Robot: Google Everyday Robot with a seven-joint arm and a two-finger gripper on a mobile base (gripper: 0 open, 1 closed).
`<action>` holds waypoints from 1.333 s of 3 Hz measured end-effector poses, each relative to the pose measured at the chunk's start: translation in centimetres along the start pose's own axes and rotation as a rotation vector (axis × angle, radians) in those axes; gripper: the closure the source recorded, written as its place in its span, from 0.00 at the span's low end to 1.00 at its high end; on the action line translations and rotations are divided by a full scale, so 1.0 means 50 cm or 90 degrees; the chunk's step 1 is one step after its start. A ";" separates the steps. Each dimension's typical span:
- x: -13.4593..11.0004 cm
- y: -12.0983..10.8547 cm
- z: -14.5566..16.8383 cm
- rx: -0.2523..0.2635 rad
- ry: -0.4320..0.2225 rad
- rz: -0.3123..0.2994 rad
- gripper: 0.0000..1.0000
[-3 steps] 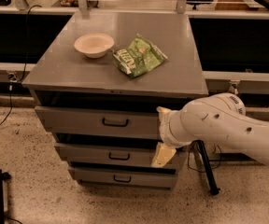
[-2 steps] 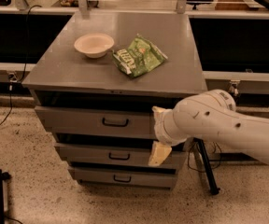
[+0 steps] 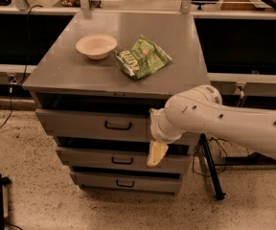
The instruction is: Open top drawer
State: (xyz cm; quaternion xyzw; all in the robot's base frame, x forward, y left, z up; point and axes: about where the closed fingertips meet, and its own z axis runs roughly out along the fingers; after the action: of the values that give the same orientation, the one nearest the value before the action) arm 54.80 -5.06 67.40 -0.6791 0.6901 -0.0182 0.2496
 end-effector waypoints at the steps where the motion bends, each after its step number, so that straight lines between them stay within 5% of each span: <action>1: 0.007 -0.012 0.042 -0.018 0.007 0.010 0.03; 2: 0.010 -0.030 0.057 -0.016 0.013 0.020 0.12; 4: -0.032 -0.031 0.015 -0.009 0.001 0.001 0.14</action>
Offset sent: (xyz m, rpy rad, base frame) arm 0.0404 0.0024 -0.0245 -0.0133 0.0352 -0.0547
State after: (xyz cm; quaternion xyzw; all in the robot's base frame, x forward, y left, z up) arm 56.41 -3.42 67.83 -0.6800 0.6911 -0.0135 0.2443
